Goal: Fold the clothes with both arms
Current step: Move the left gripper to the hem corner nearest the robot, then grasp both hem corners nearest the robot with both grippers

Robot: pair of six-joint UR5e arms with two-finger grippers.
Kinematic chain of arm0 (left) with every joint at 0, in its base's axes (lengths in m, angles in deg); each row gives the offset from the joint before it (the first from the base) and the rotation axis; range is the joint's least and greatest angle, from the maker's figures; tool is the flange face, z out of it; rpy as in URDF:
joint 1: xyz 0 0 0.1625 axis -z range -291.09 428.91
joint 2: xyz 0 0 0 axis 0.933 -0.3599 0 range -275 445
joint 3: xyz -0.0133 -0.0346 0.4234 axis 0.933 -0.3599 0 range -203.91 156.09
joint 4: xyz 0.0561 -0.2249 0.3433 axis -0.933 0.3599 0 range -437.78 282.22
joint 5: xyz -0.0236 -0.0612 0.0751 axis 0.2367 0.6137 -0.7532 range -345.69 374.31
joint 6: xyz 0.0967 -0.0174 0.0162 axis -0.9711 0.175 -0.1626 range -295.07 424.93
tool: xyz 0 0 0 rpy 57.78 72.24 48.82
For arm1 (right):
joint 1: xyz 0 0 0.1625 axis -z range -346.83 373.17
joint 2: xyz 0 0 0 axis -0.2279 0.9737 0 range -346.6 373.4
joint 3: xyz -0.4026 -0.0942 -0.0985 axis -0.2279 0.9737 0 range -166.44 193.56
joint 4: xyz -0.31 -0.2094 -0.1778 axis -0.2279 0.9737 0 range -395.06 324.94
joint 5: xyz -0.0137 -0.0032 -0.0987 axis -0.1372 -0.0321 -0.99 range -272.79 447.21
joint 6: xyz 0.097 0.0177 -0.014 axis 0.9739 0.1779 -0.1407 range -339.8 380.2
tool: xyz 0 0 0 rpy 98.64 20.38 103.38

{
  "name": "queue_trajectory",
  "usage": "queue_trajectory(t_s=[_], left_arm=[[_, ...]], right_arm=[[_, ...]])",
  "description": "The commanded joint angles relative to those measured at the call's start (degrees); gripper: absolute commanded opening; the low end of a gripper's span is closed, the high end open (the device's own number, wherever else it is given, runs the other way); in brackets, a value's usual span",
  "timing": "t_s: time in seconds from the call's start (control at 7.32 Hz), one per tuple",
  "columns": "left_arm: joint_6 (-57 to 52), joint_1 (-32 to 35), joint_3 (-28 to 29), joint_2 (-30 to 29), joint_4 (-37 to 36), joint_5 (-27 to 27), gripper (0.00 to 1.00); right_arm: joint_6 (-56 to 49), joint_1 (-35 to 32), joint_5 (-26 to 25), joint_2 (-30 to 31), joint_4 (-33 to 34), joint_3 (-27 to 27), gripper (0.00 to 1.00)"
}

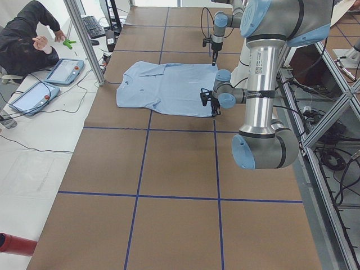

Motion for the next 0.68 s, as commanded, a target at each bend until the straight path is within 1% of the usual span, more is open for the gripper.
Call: queue_trajectory(t_s=[0.0,0.14,0.27,0.41,0.55], left_arm=[[0.1,-1.1,0.0,-0.2,-0.1,-0.2,0.09],[0.3,-1.1,-0.8,-0.2,-0.1,-0.2,0.00],[0.3,-1.2,-2.5,-0.2,-0.2,0.0,0.00],[0.3,-1.2,-4.4,0.0,-1.2,0.0,0.00],[0.3,-1.9,-7.4,-0.2,-4.4,0.0,0.00]], right_arm=[[0.0,0.0,0.2,0.0,-0.1,0.0,0.00],[0.0,-0.3,0.3,0.0,-0.1,-0.3,0.00],[-0.2,-1.2,1.6,0.0,-0.1,-0.5,0.00],[-0.6,-1.9,2.9,0.3,-0.1,-2.0,0.00],[-0.7,-2.9,4.5,0.9,-0.1,-3.4,0.00]])
